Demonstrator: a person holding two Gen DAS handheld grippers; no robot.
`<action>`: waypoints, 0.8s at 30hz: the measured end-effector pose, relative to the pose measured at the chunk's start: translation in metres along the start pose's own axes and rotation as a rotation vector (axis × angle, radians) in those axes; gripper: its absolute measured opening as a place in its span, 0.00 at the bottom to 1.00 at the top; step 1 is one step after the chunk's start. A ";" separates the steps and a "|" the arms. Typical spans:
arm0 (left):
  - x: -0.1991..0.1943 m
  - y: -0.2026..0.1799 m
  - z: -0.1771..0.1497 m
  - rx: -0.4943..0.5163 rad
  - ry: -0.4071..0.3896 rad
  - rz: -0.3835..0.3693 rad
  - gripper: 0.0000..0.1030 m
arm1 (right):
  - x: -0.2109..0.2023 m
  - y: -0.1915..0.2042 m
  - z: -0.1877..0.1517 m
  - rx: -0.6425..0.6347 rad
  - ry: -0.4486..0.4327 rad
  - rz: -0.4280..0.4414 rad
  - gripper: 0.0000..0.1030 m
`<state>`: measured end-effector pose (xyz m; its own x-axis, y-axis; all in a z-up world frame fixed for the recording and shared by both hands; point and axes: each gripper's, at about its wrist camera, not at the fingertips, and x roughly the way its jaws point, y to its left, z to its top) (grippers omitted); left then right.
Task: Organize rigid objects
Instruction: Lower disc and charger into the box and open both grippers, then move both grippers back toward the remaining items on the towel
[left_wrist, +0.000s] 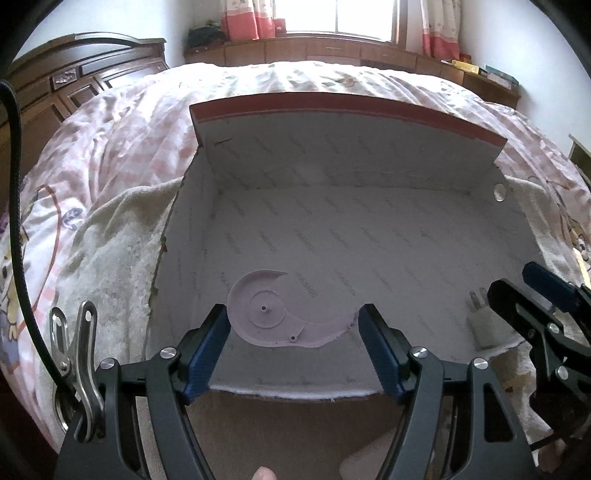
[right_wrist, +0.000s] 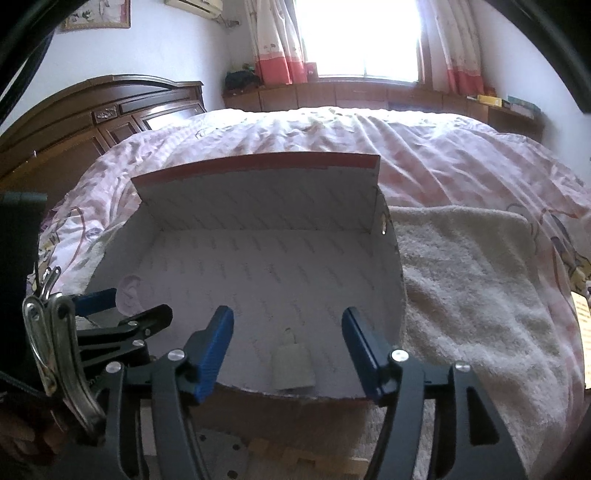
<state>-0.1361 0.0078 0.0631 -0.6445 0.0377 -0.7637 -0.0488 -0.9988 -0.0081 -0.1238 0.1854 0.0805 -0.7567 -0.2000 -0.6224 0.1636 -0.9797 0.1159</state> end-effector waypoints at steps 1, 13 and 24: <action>-0.002 0.000 0.000 -0.003 -0.001 -0.004 0.71 | -0.003 0.000 0.000 0.000 -0.006 0.001 0.63; -0.041 0.008 -0.018 -0.020 -0.040 -0.028 0.71 | -0.035 0.005 -0.017 0.004 -0.027 0.030 0.63; -0.073 0.008 -0.036 -0.008 -0.065 -0.052 0.71 | -0.065 0.008 -0.041 0.024 -0.027 0.050 0.63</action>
<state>-0.0620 -0.0045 0.0955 -0.6896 0.0911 -0.7184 -0.0777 -0.9956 -0.0517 -0.0473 0.1913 0.0898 -0.7650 -0.2485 -0.5942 0.1868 -0.9685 0.1645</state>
